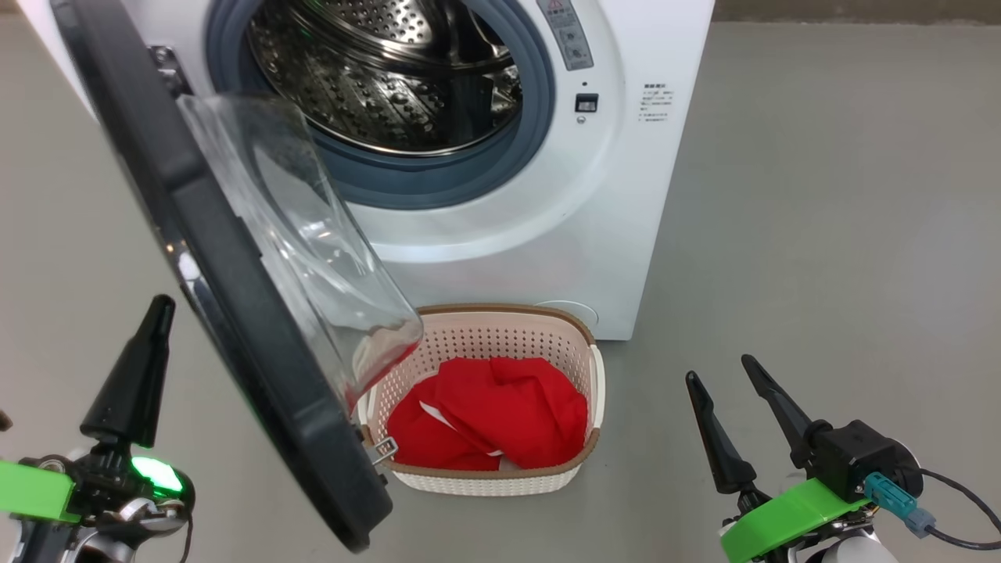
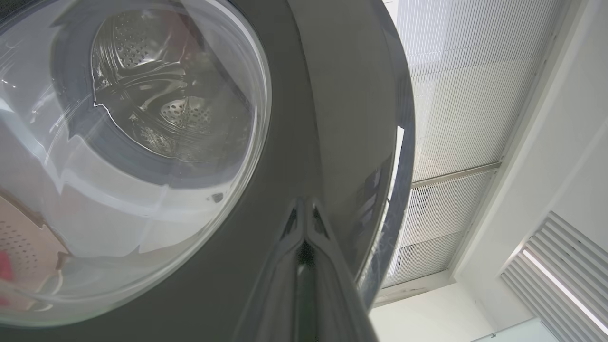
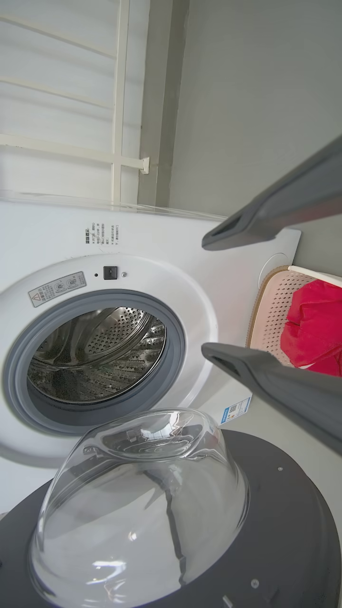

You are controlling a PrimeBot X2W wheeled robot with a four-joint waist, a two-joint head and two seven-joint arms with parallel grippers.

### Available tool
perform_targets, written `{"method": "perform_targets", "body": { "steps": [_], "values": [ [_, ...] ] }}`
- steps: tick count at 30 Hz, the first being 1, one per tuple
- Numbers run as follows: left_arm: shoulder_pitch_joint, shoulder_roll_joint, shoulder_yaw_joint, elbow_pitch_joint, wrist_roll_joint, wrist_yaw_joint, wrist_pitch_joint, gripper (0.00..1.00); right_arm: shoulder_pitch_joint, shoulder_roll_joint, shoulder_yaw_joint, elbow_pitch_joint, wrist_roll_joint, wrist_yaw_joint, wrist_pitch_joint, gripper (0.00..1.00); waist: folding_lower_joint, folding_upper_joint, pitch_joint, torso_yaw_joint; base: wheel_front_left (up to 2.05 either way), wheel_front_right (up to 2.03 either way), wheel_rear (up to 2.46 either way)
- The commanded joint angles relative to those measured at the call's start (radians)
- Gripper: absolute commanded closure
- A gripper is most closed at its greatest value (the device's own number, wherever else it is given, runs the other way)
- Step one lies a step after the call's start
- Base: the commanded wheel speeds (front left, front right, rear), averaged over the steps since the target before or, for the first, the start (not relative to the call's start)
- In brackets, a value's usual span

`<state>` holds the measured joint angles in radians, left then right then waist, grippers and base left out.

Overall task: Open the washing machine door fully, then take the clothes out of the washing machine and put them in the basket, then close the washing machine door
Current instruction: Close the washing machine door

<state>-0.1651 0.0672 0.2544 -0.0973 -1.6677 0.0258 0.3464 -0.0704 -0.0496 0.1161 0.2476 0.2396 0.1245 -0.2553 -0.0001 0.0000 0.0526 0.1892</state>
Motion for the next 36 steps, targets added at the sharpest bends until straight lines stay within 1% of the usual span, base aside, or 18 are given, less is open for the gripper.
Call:
{"method": "perform_targets", "body": {
  "steps": [1, 3, 6, 15, 19, 24, 29, 31, 36],
  "values": [
    [-0.008, 0.027, 0.032, -0.048, -0.014, 0.018, 0.018, 1.00, -0.049, -0.001, 0.029, -0.028, 0.007, 0.006, -0.006, 0.00, 0.0001, 0.0000, 0.008, -0.007, 0.00, 0.00, 0.00],
    [0.001, 0.027, 0.030, -0.072, -0.018, 0.035, 0.025, 1.00, -0.051, -0.001, 0.030, -0.028, 0.008, 0.006, -0.006, 0.00, 0.0001, 0.0000, 0.013, -0.014, 0.00, 0.00, 0.00],
    [0.008, 0.022, 0.027, -0.095, -0.020, 0.046, 0.021, 1.00, -0.056, -0.001, 0.037, -0.027, 0.010, 0.006, -0.006, 0.00, 0.0001, 0.0000, 0.019, -0.029, 0.00, 0.00, 0.00],
    [0.020, 0.000, -0.021, -0.153, -0.047, 0.047, 0.018, 1.00, -0.056, -0.001, 0.037, -0.029, 0.013, 0.006, -0.006, 0.00, 0.0001, 0.0000, 0.021, -0.095, 0.00, 0.00, 0.00],
    [0.018, -0.003, -0.042, -0.163, -0.037, 0.048, 0.009, 1.00, -0.056, -0.001, 0.040, -0.030, 0.016, 0.006, -0.006, 0.00, 0.0001, 0.0000, 0.024, -0.130, 0.00, 0.00, 0.00],
    [-0.012, -0.004, -0.068, -0.140, 0.018, 0.055, -0.028, 1.00, -0.059, -0.001, 0.045, -0.034, 0.014, 0.006, -0.006, 0.00, 0.0001, 0.0000, 0.037, -0.183, 0.00, 0.00, 0.00],
    [-0.061, -0.006, -0.094, -0.105, 0.067, 0.047, -0.072, 1.00, -0.063, -0.001, 0.046, -0.038, 0.012, 0.006, -0.006, 0.00, 0.0001, 0.0000, 0.054, -0.224, 0.00, 0.00, 0.00],
    [-0.089, -0.008, -0.100, -0.083, 0.079, 0.043, -0.091, 1.00, -0.066, -0.001, 0.045, -0.039, 0.012, 0.006, -0.006, 0.00, 0.0001, 0.0000, 0.062, -0.240, 0.00, 0.00, 0.00],
    [-0.170, -0.009, -0.099, -0.007, 0.112, 0.054, -0.148, 1.00, -0.077, -0.001, 0.048, -0.046, 0.013, 0.006, -0.006, 0.00, 0.0001, 0.0000, 0.087, -0.278, 0.00, 0.00, 0.00]
  ]
}}
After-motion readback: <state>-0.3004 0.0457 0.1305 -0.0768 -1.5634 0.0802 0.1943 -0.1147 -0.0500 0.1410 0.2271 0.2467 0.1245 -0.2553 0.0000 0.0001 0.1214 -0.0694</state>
